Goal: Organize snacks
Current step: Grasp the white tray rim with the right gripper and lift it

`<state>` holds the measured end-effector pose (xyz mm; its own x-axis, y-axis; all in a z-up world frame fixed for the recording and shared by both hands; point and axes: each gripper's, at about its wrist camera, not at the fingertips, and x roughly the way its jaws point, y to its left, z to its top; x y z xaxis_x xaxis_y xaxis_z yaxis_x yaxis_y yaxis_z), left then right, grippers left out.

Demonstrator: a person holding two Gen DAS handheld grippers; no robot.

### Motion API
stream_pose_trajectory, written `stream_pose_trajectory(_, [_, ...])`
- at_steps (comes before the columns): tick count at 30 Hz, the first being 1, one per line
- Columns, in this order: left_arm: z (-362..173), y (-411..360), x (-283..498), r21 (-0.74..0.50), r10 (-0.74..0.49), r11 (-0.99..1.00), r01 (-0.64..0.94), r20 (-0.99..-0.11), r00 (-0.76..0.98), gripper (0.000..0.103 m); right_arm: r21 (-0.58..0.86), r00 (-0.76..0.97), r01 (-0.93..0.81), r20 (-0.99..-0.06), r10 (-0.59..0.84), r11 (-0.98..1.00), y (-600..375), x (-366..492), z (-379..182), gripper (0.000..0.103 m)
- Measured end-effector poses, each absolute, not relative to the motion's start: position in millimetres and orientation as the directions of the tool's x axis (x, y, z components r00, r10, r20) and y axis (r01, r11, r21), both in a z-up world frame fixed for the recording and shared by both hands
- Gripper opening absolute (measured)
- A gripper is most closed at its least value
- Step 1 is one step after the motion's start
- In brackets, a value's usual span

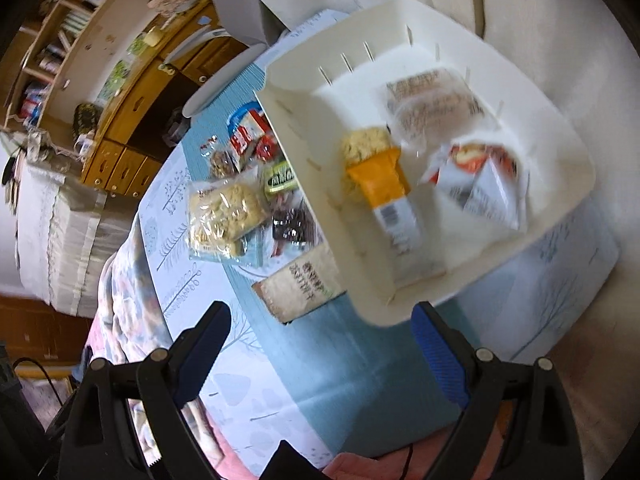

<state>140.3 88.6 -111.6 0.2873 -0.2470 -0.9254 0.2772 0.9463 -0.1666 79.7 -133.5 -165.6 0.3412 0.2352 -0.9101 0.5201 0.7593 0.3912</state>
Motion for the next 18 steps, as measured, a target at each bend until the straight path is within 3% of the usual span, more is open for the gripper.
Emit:
stream_pose_trajectory(12, [-119, 108, 171, 0.019, -0.17, 0.878, 0.478, -0.922, 0.349, 0.08, 0.403, 0.282, 0.709, -0.914, 0.292, 0.579, -103, 70, -202, 0.092])
stream_pose_trajectory(18, [-124, 97, 182, 0.069, -0.222, 0.811, 0.581, -0.882, 0.415, 0.08, 0.403, 0.273, 0.767, -0.909, 0.315, 0.499, -95, 77, -215, 0.092])
